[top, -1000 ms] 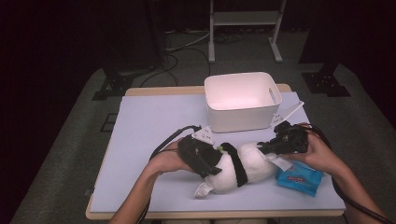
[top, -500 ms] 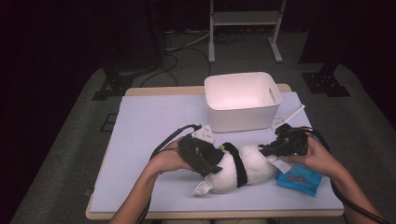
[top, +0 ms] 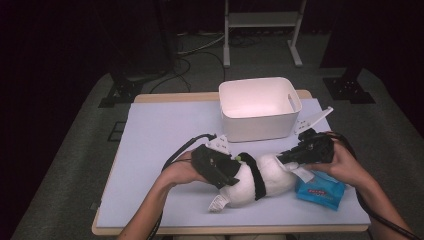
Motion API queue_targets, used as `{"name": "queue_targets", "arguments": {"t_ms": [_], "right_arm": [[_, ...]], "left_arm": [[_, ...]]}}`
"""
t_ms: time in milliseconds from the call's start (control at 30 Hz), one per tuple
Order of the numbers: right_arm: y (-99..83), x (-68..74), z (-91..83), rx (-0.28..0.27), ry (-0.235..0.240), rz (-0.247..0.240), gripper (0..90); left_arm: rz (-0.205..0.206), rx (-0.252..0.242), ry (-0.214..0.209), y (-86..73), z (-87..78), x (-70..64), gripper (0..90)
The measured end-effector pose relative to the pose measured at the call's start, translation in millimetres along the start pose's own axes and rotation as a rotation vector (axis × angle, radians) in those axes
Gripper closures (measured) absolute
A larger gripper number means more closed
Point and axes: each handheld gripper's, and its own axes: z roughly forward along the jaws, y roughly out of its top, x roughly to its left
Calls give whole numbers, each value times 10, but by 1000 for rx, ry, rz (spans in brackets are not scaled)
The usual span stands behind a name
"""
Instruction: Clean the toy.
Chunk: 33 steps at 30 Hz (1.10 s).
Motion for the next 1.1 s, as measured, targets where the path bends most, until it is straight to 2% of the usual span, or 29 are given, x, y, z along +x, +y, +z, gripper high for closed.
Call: {"name": "queue_targets", "arguments": {"t_ms": [133, 267, 333, 467, 533, 667, 867, 1100], "right_arm": [[150, 102, 80, 31, 1, -46, 855], [266, 154, 175, 42, 24, -70, 853], [281, 153, 249, 78, 7, -87, 852], [231, 108, 263, 91, -1, -61, 852], [195, 81, 247, 85, 10, -43, 852], [158, 57, 240, 77, 9, -45, 851], [104, 8, 223, 68, 8, -28, 851], [28, -39, 184, 44, 9, -6, 850]], "left_arm": [[7, 0, -1, 34, 23, -13, 152], [8, -10, 0, 41, 28, -14, 151], [0, -22, 1, 37, 22, -17, 150], [11, -37, 3, 26, -23, -26, 143], [20, -40, 9, 25, -37, -37, 141], [20, -37, 22, 17, -58, -61, 118], [4, -25, 31, -19, -83, -70, 96], [-17, -21, 27, -82, -32, -74, 80]]}}
